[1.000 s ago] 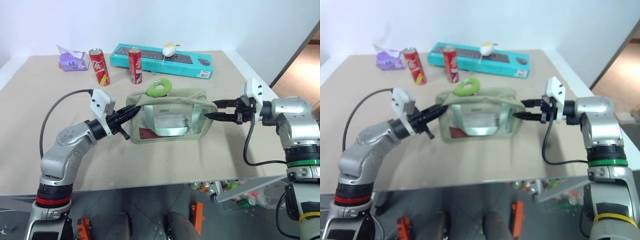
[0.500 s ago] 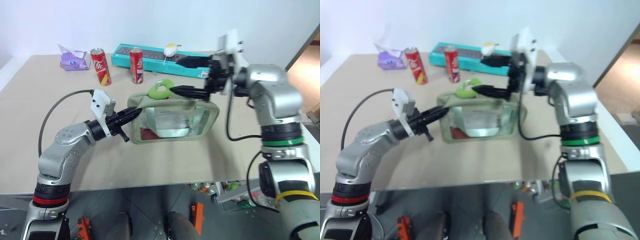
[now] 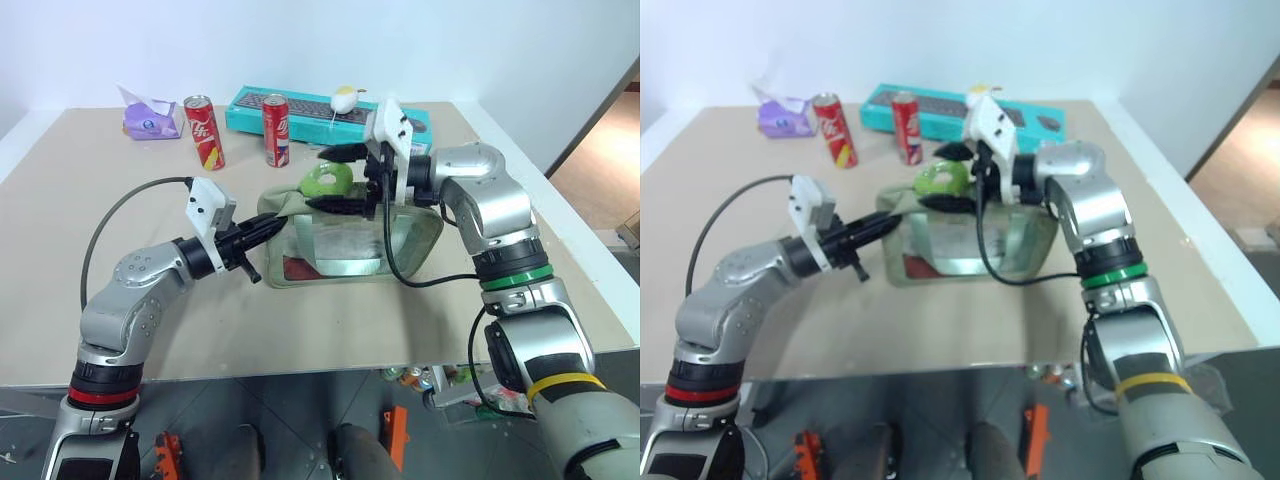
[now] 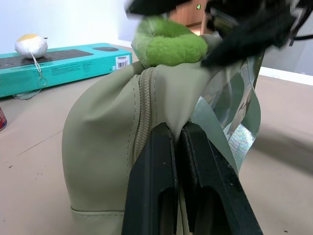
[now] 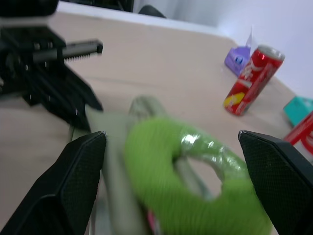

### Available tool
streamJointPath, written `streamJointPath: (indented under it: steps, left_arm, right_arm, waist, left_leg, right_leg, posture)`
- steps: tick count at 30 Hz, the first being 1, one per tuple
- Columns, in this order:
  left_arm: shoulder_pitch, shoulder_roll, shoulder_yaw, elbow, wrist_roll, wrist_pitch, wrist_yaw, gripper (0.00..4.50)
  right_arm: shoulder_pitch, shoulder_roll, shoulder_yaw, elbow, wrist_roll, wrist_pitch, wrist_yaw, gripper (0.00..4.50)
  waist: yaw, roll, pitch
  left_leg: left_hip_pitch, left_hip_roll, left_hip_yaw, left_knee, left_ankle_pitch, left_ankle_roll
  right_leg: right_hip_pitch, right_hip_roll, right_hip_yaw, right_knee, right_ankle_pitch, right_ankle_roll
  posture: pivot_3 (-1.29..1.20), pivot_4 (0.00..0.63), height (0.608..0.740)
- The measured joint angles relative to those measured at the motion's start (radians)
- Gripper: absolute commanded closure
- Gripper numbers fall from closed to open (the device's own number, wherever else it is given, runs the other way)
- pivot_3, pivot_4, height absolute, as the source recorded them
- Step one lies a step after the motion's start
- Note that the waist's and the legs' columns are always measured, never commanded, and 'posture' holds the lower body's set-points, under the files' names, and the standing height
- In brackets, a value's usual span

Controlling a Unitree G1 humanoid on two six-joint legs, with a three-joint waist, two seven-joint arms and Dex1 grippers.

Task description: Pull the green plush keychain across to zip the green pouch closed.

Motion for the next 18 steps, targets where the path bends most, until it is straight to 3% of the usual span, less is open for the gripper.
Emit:
streamJointPath:
  steps: [1, 3, 14, 18]
  left_arm:
    - [0.0, 0.0, -0.001, 0.0, 0.0, 0.0, 0.001, 4.5]
    - [-0.001, 0.0, -0.002, 0.0, 0.0, 0.0, 0.003, 4.5]
    - [-0.008, -0.005, -0.012, 0.008, 0.007, -0.001, 0.009, 4.5]
    - [-0.009, -0.005, -0.012, 0.008, 0.007, -0.001, 0.009, 4.5]
  right_arm:
    - [0.0, -0.001, 0.003, 0.002, -0.007, -0.008, 0.0, 0.01]
    - [0.0, -0.002, 0.005, 0.005, -0.012, -0.018, 0.0, 0.55]
    - [-0.001, 0.004, 0.004, 0.027, -0.006, -0.03, 0.001, 4.22]
    - [-0.001, 0.005, 0.003, 0.027, 0.002, -0.03, 0.004, 4.22]
  waist:
    - [0.0, 0.0, 0.0]
    - [0.0, 0.0, 0.0]
    - [0.0, 0.0, 0.0]
    - [0.0, 0.0, 0.0]
  left_leg:
    - [0.0, 0.0, 0.0, 0.0, 0.0, 0.0]
    - [0.0, 0.0, -0.001, 0.0, 0.0, 0.0]
    - [0.0, 0.0, 0.0, 0.0, 0.0, 0.0]
    - [0.0, 0.0, 0.0, 0.0, 0.0, 0.0]
  right_leg:
    - [0.0, 0.0, 0.0, 0.0, 0.0, 0.0]
    - [0.0, 0.0, -0.001, 0.0, 0.0, 0.0]
    - [0.0, 0.0, 0.0, 0.0, 0.0, 0.0]
    - [0.0, 0.0, 0.0, 0.0, 0.0, 0.0]
  posture:
    - [0.0, 0.15, 0.74]
    - [0.0, 0.15, 0.74]
    - [0.0, 0.15, 0.74]
    - [0.0, 0.15, 0.74]
